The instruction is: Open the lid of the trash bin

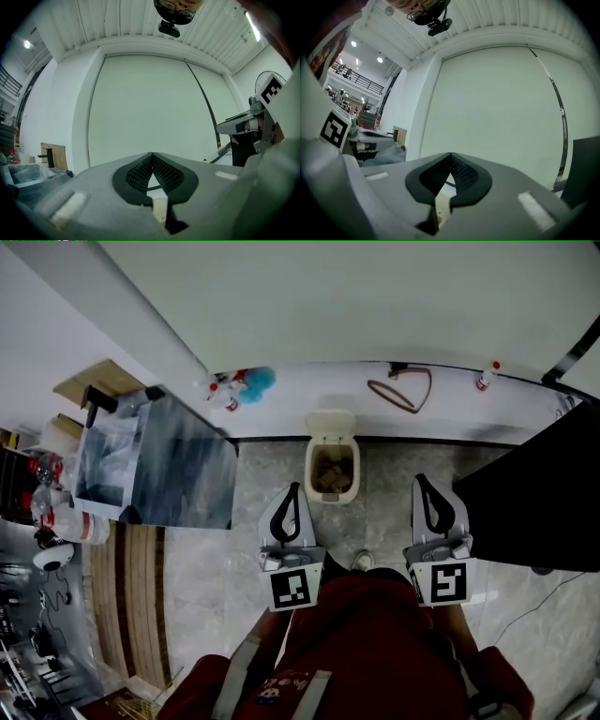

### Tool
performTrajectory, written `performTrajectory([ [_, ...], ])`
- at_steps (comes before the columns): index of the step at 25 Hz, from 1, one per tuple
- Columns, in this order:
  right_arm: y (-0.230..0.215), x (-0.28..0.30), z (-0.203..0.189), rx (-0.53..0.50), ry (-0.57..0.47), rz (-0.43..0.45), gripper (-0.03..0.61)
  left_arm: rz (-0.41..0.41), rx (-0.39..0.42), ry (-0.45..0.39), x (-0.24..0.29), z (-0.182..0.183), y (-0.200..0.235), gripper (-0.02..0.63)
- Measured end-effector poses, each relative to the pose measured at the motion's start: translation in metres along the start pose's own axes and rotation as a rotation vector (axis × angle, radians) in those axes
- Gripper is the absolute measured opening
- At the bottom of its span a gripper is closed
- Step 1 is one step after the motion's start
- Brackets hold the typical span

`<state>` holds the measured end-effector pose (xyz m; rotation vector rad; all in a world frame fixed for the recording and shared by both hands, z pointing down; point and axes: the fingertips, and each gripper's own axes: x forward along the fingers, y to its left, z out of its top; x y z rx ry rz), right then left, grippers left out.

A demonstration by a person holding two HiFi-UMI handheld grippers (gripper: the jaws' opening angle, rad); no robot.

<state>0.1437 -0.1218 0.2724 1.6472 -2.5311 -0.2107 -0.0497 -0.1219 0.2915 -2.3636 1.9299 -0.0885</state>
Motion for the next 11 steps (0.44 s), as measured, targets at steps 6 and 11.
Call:
performTrajectory([
  [6, -0.008, -0.001, 0.000, 0.051, 0.010, -0.034, 0.000, -0.005, 0.001, -0.004, 0.000, 0.002, -0.004, 0.005],
  [11, -0.021, -0.003, -0.004, -0.022, 0.009, -0.042, 0.000, -0.006, 0.004, 0.001, -0.004, 0.006, -0.001, 0.005],
])
